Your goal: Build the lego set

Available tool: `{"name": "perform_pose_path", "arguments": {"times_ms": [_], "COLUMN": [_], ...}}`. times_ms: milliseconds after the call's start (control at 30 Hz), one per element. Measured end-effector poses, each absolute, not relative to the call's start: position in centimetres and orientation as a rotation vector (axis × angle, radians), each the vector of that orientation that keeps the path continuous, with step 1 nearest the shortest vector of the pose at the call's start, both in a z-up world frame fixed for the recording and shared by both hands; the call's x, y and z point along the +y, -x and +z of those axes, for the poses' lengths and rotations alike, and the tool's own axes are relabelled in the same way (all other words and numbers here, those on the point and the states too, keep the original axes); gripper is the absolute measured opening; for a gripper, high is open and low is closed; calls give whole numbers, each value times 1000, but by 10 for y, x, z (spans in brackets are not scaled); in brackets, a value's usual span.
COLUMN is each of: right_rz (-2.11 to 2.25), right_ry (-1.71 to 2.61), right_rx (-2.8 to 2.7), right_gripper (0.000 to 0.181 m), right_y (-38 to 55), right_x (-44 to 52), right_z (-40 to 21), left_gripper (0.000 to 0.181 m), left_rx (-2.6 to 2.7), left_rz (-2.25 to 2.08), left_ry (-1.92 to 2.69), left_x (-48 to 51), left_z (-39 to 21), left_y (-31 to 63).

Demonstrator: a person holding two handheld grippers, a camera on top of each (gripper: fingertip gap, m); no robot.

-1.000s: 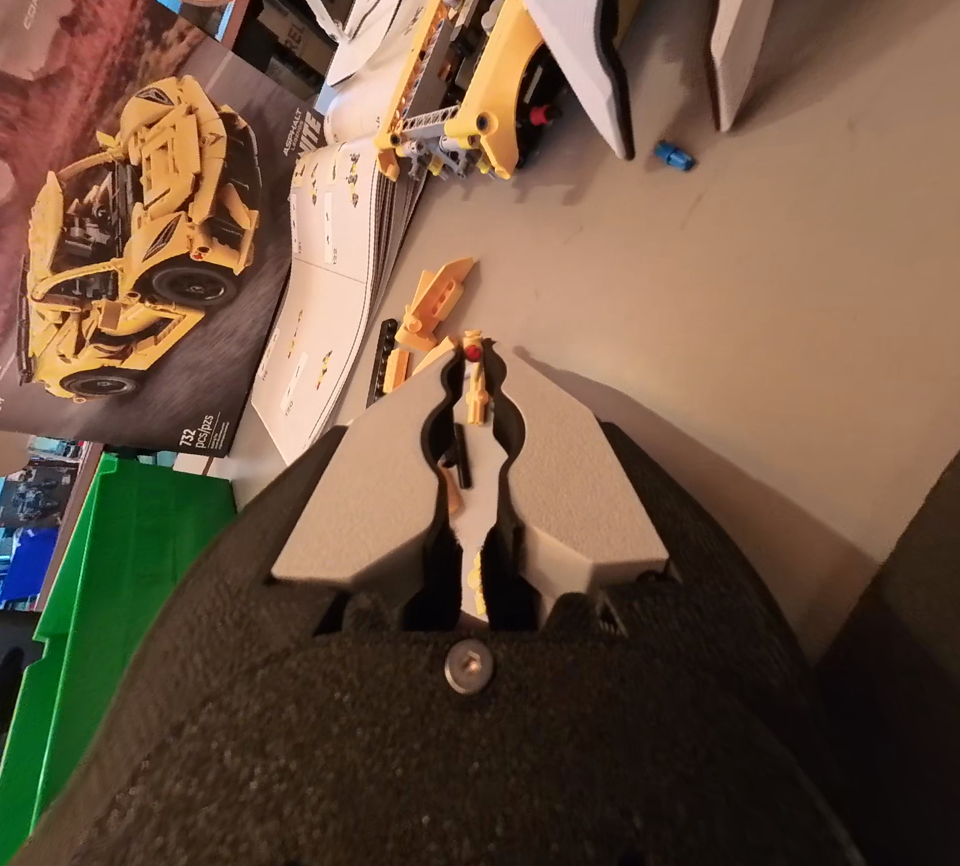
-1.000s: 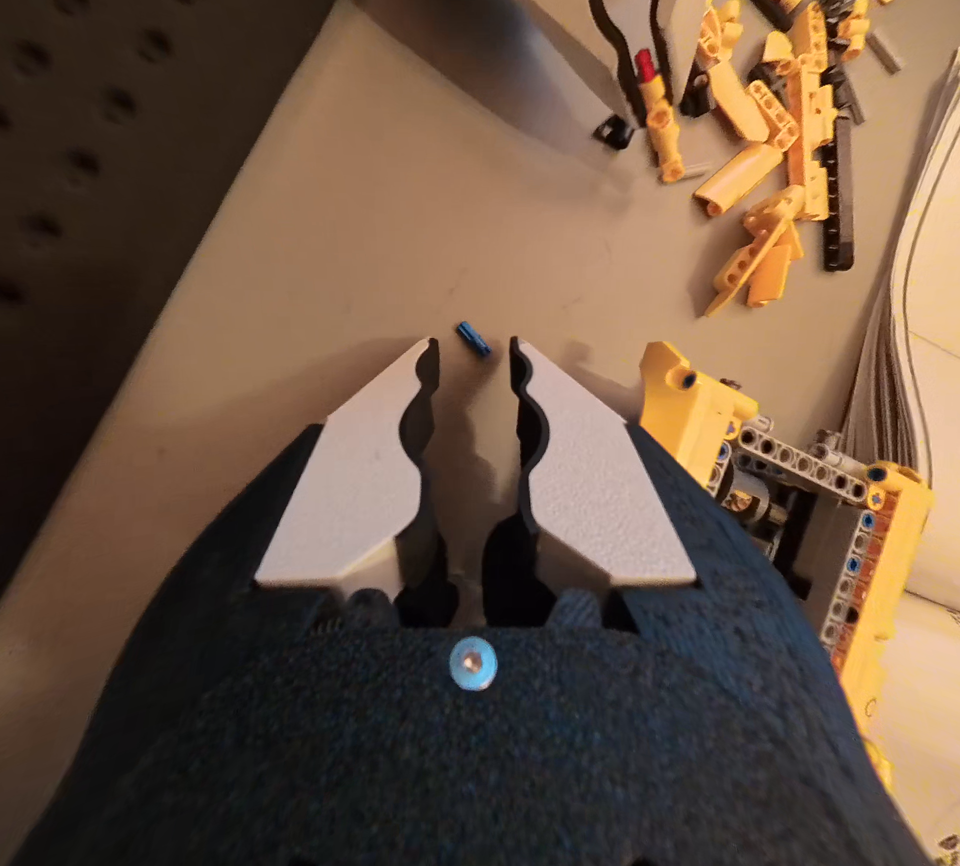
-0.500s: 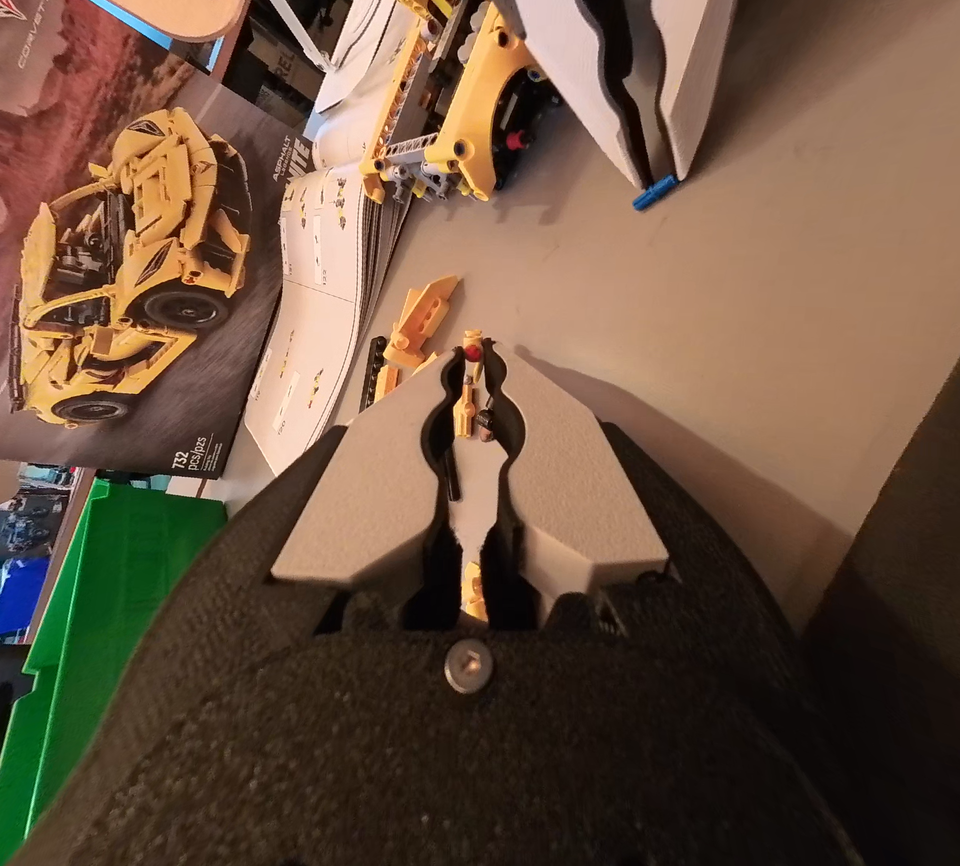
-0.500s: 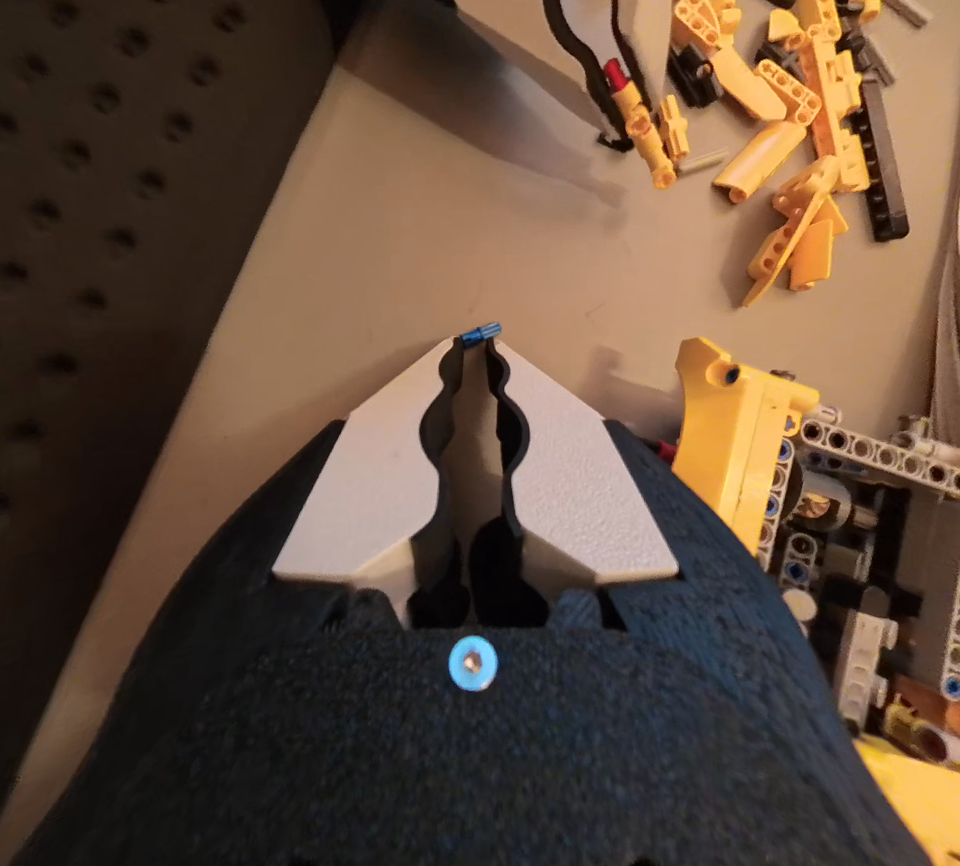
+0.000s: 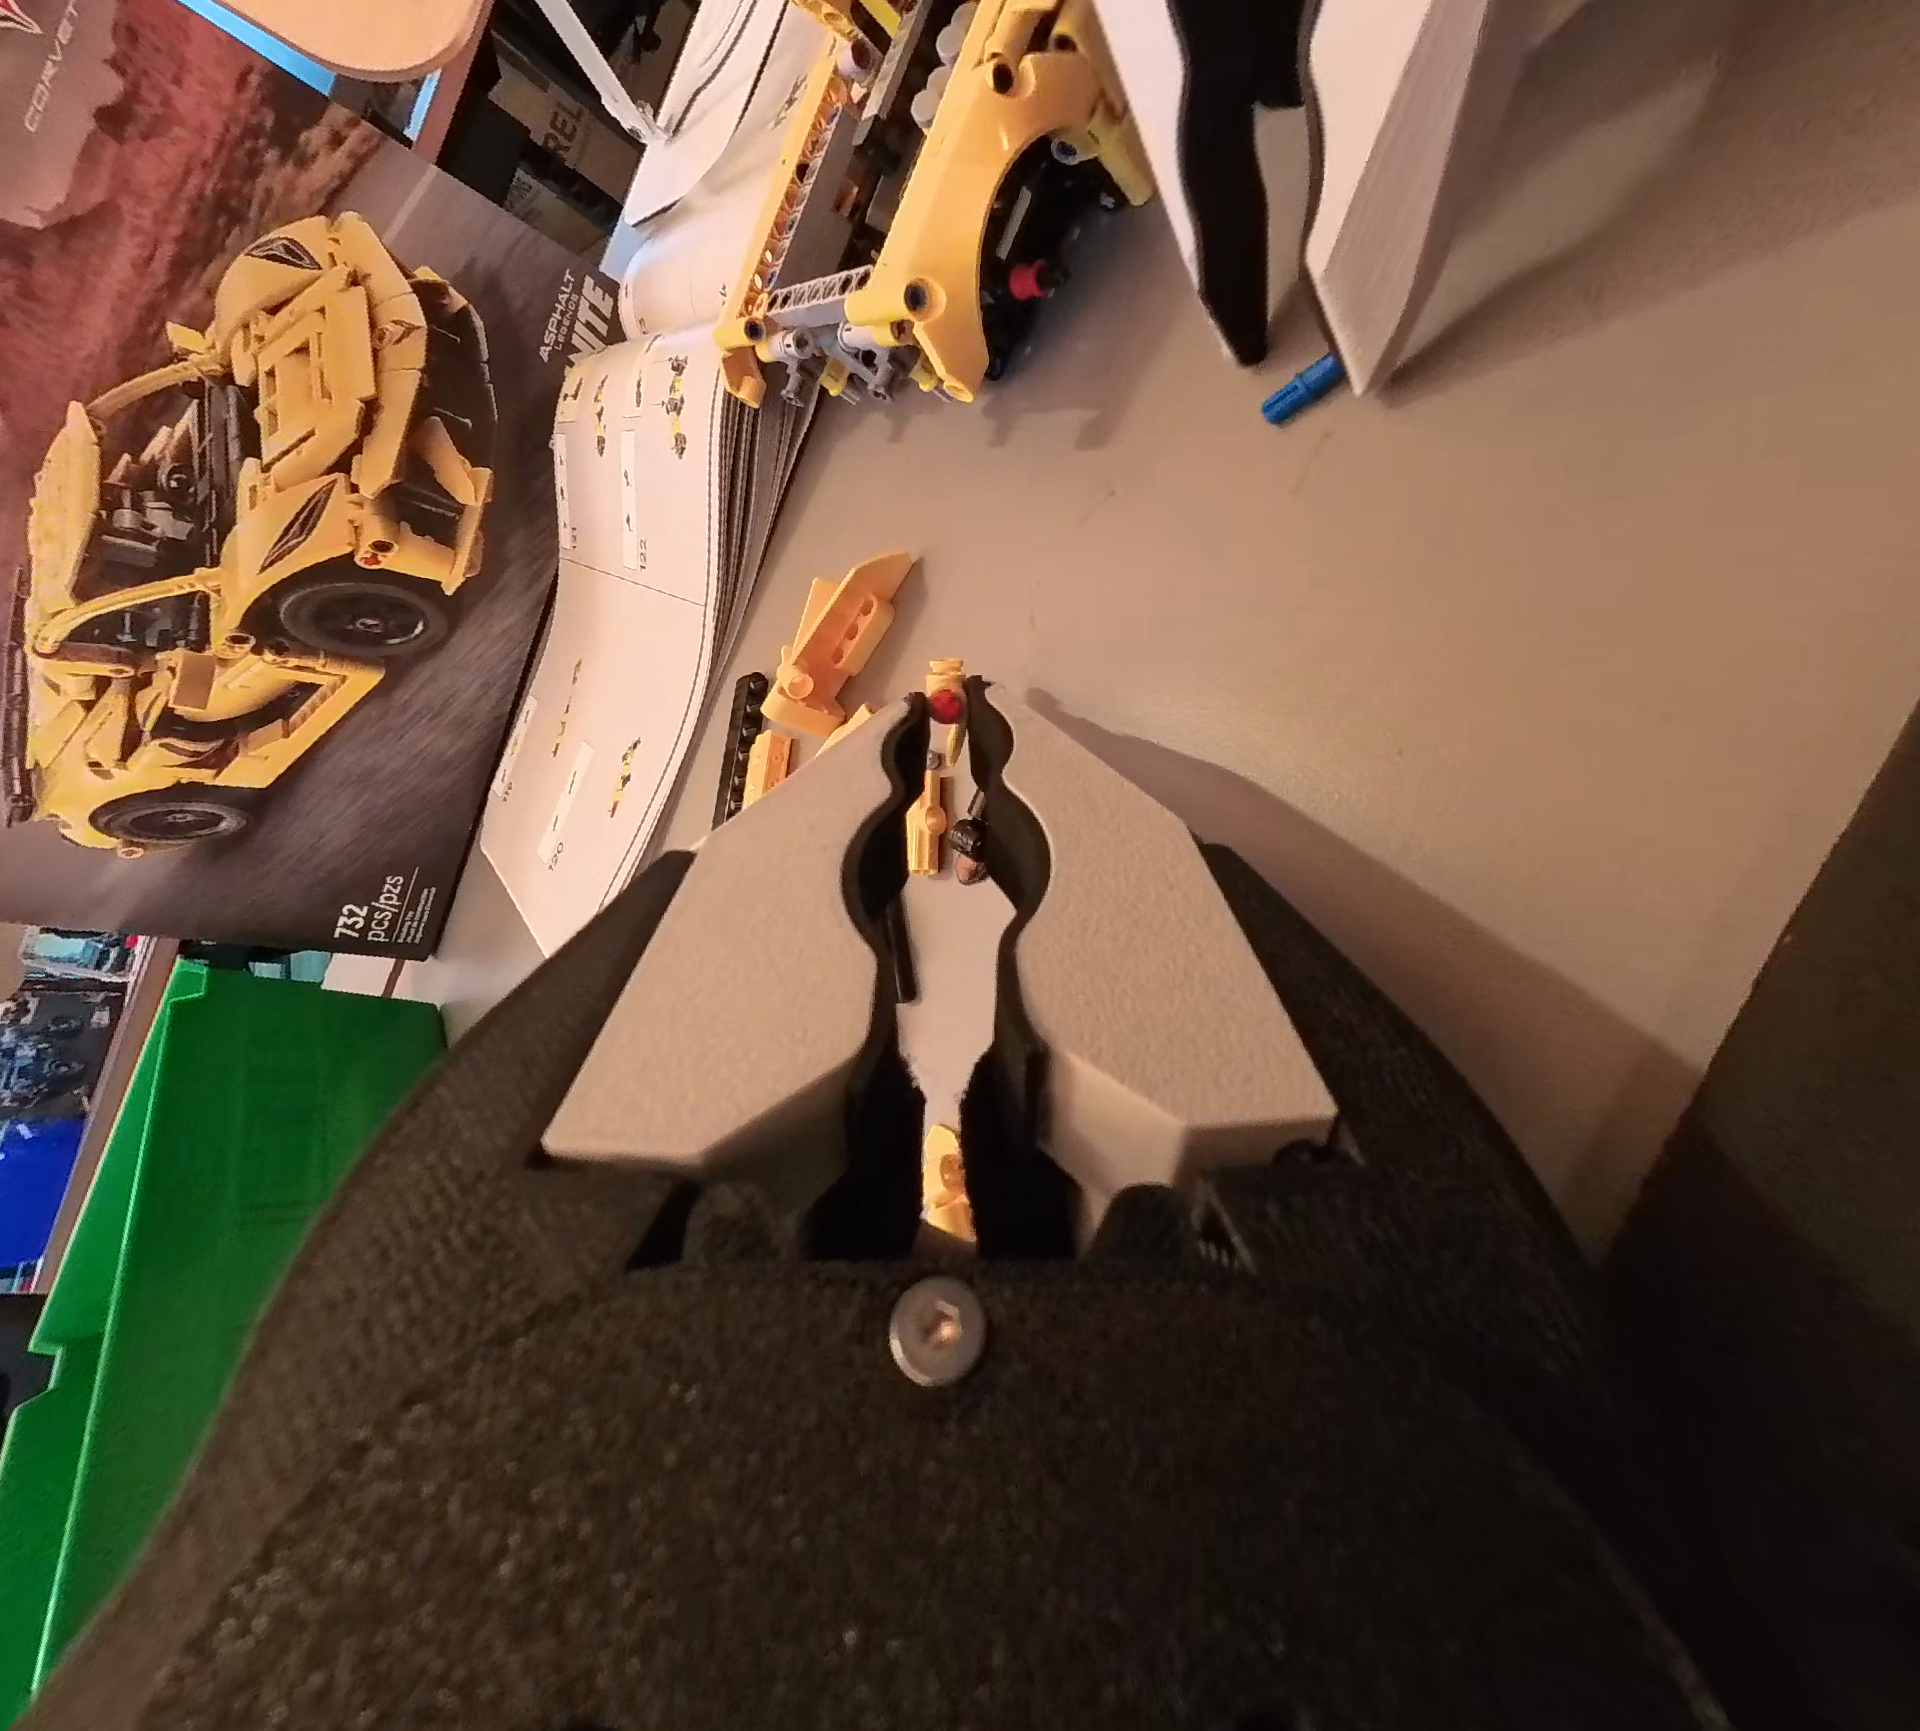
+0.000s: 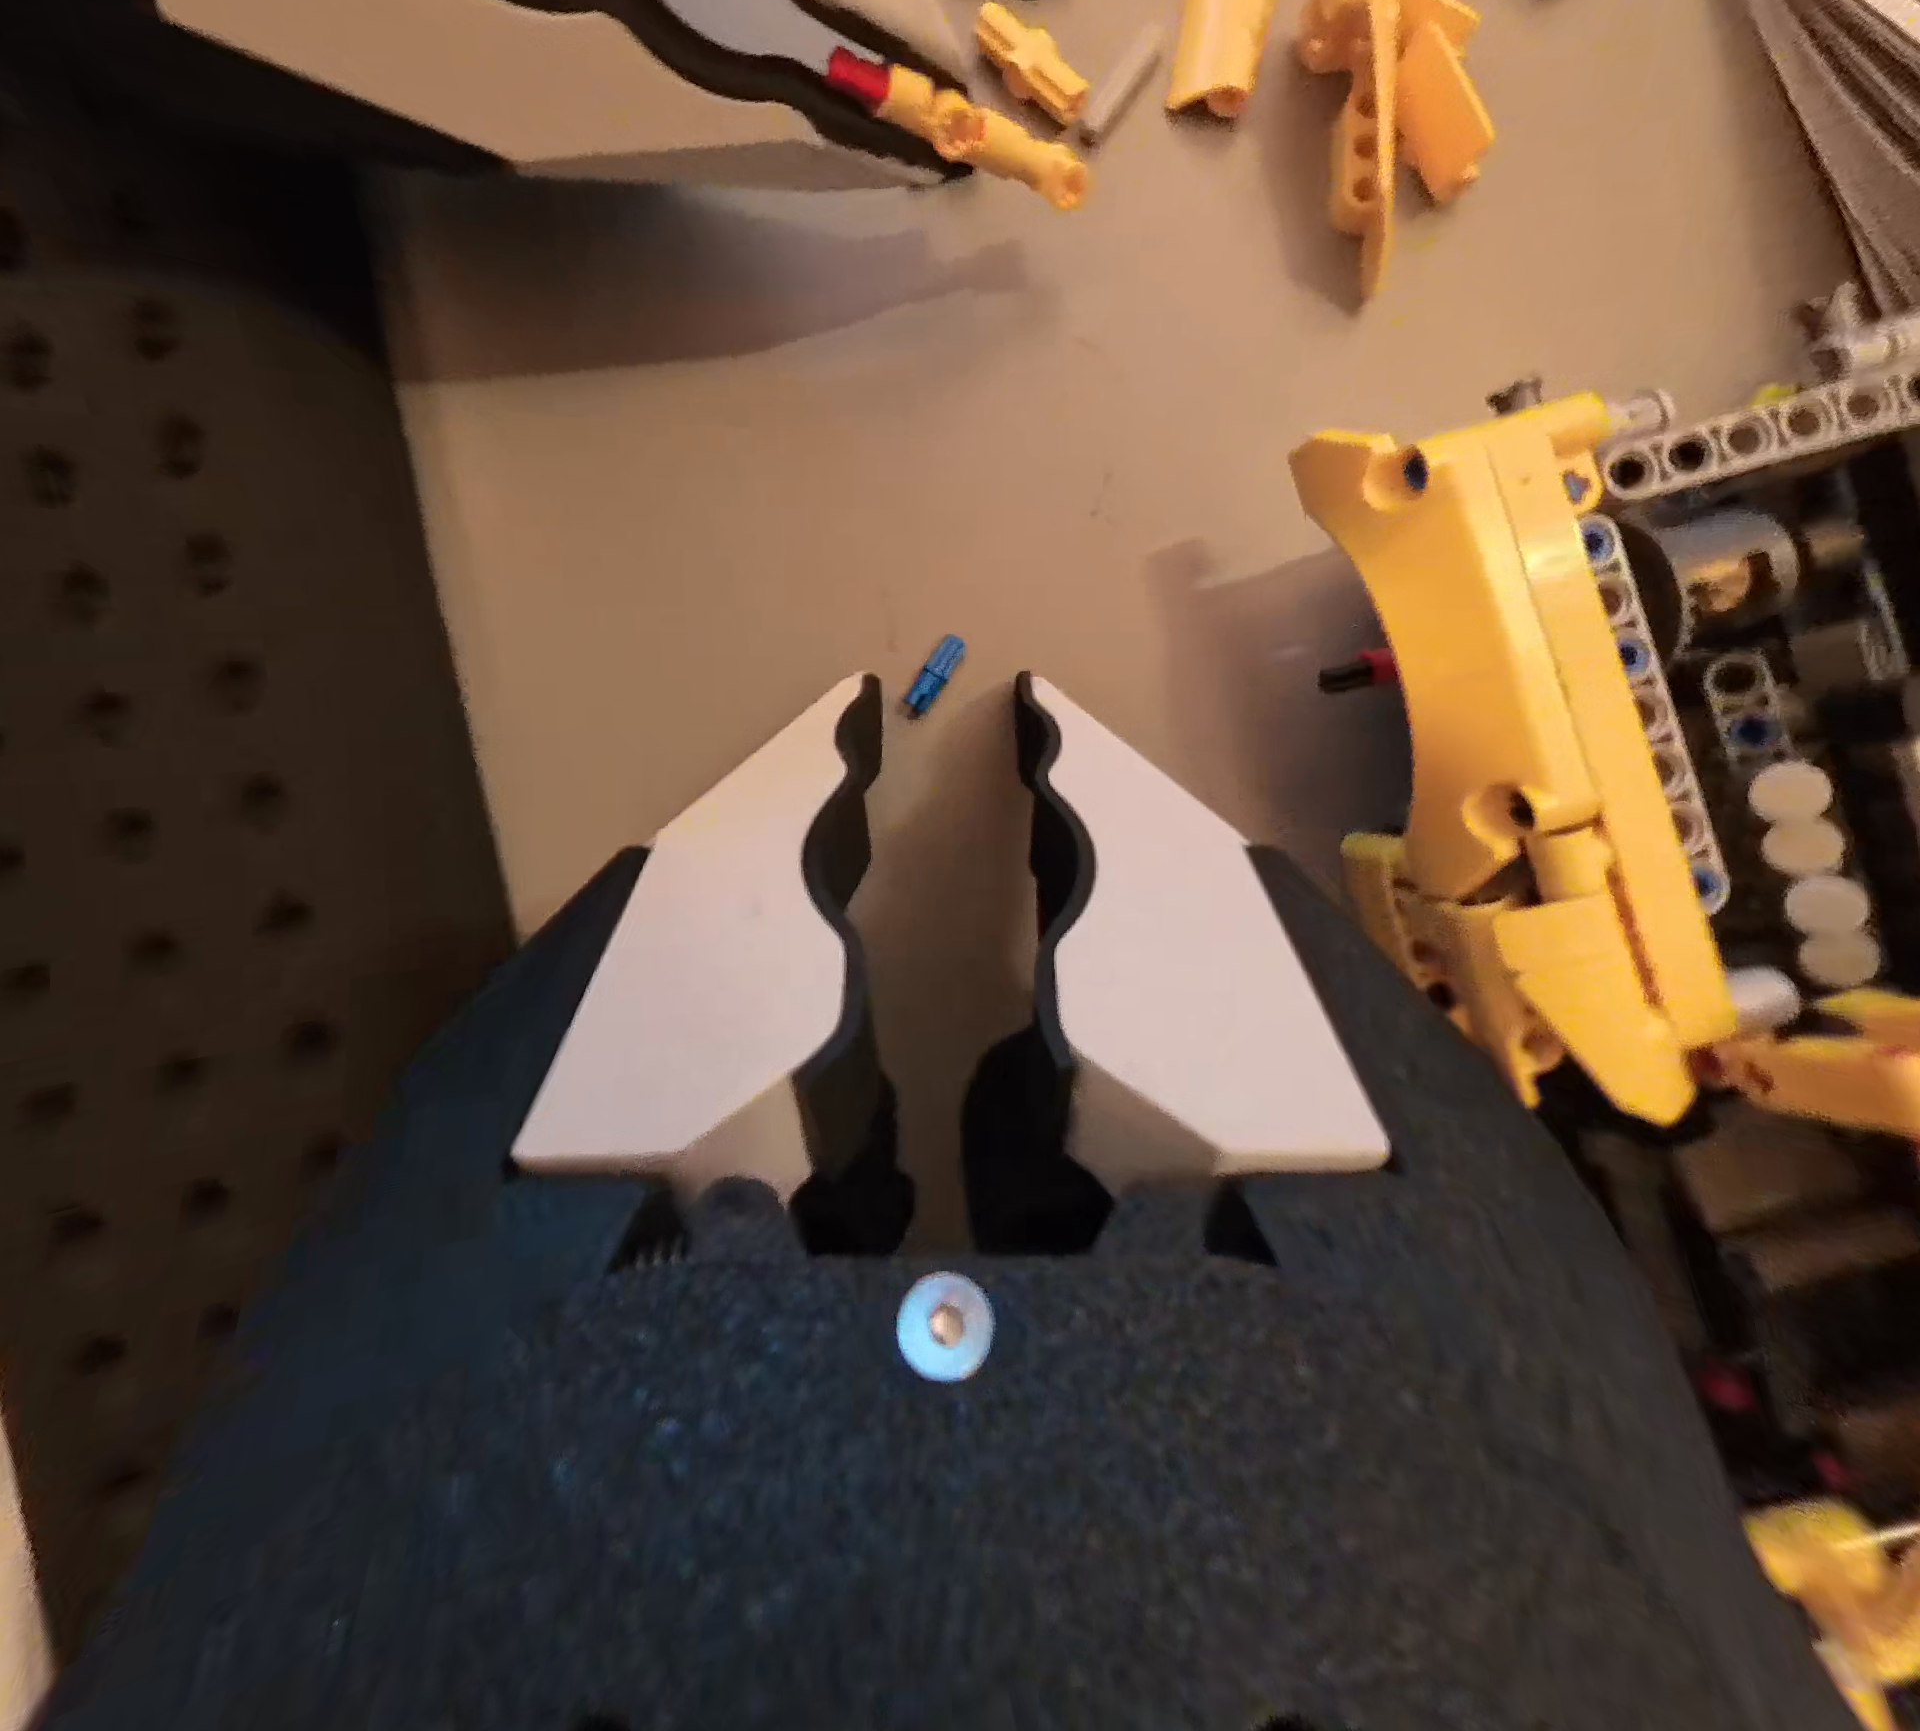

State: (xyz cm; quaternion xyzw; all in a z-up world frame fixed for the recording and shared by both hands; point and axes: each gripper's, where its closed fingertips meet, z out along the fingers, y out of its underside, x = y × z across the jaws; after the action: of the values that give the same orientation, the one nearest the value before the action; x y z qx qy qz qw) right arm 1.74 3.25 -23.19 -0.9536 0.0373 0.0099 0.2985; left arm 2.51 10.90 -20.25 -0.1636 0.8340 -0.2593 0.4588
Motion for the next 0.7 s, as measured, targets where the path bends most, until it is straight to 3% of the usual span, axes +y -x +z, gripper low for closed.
{"name": "perform_pose_path", "arguments": {"times_ms": [133,300,700], "right_rz": [-71,-206,-339], "right_ry": [2499,2446,2339], "right_rx": [240,233,31], "right_gripper": [26,6,4], "right_y": [-16,-17,-22], "right_x": [33,37,36], "right_z": [-232,-233,-210], "left_gripper": [7,7,7], "left_rx": [2053,2055,1956], "left_rz": [-641,-638,-696], "left_ry": [402,394,365], "left_x": [109,107,83], "left_z": [-202,-202,-179], "left_y": [-25,-25,-24]}}
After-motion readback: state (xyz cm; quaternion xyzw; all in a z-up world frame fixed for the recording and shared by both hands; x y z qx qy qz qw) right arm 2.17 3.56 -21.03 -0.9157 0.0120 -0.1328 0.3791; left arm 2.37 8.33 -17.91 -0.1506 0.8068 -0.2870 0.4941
